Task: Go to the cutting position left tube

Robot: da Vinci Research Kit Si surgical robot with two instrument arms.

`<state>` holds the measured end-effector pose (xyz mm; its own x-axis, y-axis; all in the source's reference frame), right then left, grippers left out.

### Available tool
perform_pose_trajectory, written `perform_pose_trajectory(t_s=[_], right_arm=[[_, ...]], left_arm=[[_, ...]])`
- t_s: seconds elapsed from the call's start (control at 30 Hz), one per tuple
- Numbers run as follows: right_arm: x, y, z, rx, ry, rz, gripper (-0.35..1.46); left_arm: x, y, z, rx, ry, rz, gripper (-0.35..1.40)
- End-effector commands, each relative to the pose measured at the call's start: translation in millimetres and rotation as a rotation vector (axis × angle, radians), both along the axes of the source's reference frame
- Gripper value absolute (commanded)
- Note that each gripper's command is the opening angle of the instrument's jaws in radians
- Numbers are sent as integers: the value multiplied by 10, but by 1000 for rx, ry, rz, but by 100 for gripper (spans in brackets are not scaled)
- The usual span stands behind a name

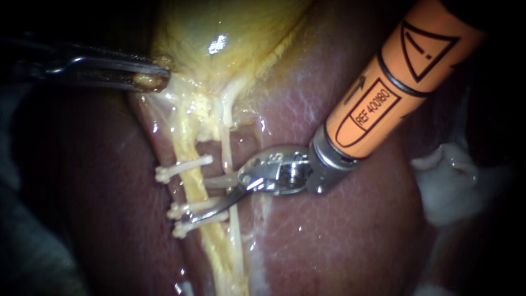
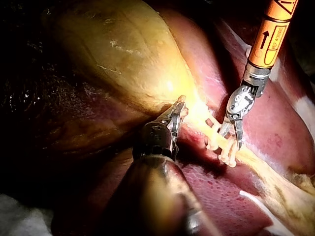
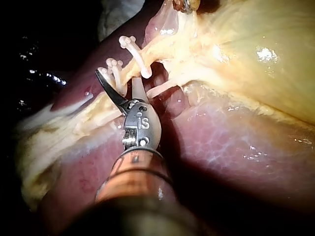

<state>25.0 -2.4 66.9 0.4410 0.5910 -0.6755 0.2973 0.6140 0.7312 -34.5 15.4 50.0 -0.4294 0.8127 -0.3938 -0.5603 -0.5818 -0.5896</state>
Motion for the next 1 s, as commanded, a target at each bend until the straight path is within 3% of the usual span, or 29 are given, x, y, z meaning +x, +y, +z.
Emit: perform_pose_trajectory(t_s=[0.03,0.53,1.0], right_arm=[[1,0,0,-1,3,-5,142],[25,-6,-3,9,41,-13,135],[62,-6,-5,39,61,20,135]], left_arm=[[0,0,0,0,0,0,-35],[-2,0,1,0,1,-1,-35],[-4,0,1,-1,1,-2,-35]])
